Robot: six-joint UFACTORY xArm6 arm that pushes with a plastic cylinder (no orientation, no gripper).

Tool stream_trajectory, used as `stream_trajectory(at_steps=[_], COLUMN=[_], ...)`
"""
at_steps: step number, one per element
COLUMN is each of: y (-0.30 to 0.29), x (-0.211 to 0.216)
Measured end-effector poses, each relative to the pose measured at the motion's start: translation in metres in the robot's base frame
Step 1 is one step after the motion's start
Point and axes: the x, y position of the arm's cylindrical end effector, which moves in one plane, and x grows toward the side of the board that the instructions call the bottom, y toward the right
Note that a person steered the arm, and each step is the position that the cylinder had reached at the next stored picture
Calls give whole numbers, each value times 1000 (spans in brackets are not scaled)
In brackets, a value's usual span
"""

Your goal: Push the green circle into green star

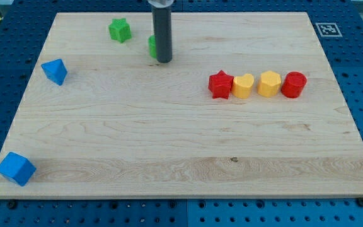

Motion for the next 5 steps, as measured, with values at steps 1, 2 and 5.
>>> stream_trajectory(at_steps=[1,2,5], y=[3,42,23], x=[-4,-7,-13])
